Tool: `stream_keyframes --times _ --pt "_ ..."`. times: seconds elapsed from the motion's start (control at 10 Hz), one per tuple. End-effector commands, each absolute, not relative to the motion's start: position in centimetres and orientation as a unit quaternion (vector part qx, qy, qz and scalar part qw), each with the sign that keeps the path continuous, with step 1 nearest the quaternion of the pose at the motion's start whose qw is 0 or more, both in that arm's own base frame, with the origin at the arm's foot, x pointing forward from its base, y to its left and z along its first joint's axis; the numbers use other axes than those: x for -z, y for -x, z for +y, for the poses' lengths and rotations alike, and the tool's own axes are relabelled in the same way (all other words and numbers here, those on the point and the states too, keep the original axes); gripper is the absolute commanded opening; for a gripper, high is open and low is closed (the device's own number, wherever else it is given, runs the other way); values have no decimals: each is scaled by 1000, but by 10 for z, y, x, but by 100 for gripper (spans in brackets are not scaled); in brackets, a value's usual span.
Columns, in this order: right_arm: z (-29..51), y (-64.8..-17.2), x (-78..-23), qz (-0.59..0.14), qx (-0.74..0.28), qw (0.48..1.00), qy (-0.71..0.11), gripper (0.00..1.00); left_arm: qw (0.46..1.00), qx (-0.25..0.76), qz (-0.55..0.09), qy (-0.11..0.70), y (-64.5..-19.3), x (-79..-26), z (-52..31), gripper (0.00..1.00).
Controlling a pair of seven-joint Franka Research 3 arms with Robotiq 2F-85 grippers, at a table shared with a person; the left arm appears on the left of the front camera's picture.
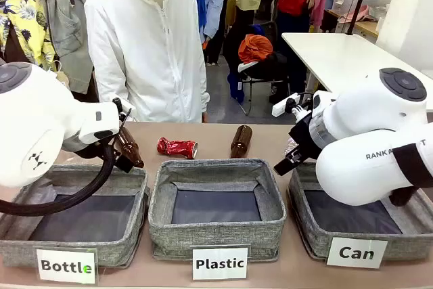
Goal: Sort the can waste into the basket.
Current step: Pick up the can waste from the table and place it in the right Fabric basket.
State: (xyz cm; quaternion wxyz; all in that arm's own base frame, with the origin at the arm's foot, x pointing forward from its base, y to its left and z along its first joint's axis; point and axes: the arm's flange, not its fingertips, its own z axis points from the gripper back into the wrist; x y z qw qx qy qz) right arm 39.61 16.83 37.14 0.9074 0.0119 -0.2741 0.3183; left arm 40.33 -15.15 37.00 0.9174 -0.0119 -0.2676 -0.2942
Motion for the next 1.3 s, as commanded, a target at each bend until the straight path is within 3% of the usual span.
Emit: stream_keyframes --times 0.0,1.2 --pt "168 -396 -371 -274 -318 907 -12 100 917 294 -268 12 -403 -370 -152 100" --pt "168 -396 -371 -274 -318 907 -12 100 917 294 -268 12 -403 -370 -152 100"
